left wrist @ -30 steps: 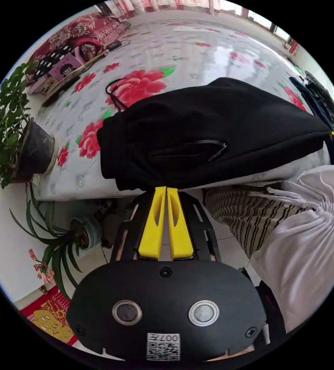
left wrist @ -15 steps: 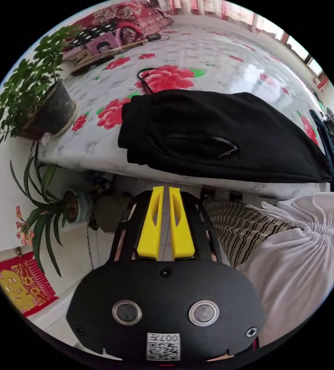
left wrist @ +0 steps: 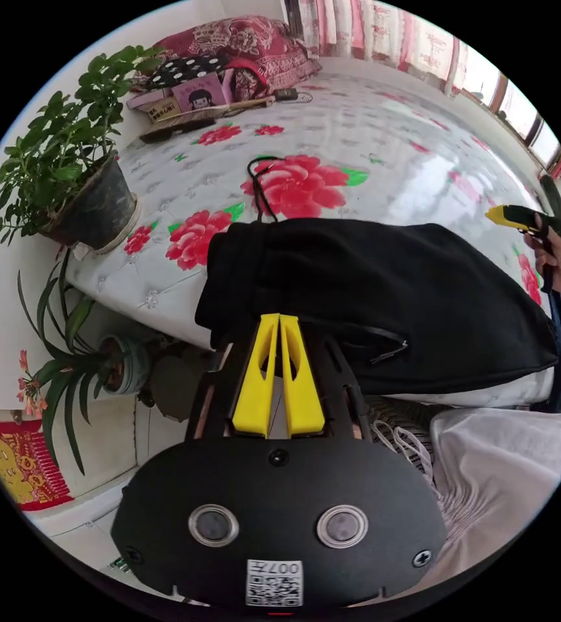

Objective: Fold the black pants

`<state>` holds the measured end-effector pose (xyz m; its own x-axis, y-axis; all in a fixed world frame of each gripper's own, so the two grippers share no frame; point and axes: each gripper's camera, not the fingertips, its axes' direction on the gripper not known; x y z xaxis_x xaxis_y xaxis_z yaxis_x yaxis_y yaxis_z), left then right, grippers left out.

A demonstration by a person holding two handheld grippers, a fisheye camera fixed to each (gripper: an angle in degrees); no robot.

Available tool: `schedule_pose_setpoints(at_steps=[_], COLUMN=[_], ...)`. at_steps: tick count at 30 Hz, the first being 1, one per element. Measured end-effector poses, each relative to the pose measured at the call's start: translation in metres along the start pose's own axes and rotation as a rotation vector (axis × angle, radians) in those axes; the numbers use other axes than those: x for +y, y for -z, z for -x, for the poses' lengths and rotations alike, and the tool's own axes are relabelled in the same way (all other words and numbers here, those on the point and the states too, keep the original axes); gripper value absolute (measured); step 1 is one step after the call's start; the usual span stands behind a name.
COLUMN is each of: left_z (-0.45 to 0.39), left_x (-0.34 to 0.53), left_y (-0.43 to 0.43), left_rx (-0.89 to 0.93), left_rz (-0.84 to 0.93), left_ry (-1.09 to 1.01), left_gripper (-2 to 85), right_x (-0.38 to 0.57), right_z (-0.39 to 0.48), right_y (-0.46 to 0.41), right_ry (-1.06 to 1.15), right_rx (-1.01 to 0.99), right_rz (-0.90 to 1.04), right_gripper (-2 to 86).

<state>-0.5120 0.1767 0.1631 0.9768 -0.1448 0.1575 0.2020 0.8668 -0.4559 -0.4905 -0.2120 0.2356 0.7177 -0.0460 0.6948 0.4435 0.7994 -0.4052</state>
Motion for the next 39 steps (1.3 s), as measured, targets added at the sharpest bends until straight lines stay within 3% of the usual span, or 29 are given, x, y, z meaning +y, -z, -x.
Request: schedule_pose_setpoints(at_steps=[9,13,17,25,32,37,39], left_z=[-0.023,-0.016,-0.015,-0.035,-0.034,-0.039,-0.04], left_x=[0.007,0.007,0.008,0.009,0.006,0.003,0.002], left_y=[-0.017,-0.019,-0.02,-0.022,-0.024,-0.025,-0.026], left_rx=[-0.074,-0.005,0.021,-0.066,-0.025,-0.041,-0.038], left_rz=[-0.054,-0.068,-0.08,-0.091,-0.087,-0.08,-0.079], left_ry=[-0.144,-0.089,-0.076,-0.104,-0.037,-0.03,-0.014], left_gripper=[-1.0,-1.0,-1.0,-1.0,-1.0,-1.0,-1.0], right_x=[-0.008,-0.042,-0.089,-0.12,-0.158,-0.162,-0.165], right_z=[0.089,0.109,0.089,0.039,0.051,0.065,0.072], right_y=[-0.068,-0.034,-0.004,-0.037,-0.02,-0.055,-0.069], right_ry=[0.194,0.138,-0.103,-0.488,-0.447,-0.465,-0.467], right_rx=[0.099,0.013,-0.094,-0.304,-0.281,-0.491,-0.474], right_rz=[0.423,0.361,0.229,0.295,0.356,0.449,0.47], right_gripper=[6.3,6.5,6.7,7.5,7.1,6.8,6.4])
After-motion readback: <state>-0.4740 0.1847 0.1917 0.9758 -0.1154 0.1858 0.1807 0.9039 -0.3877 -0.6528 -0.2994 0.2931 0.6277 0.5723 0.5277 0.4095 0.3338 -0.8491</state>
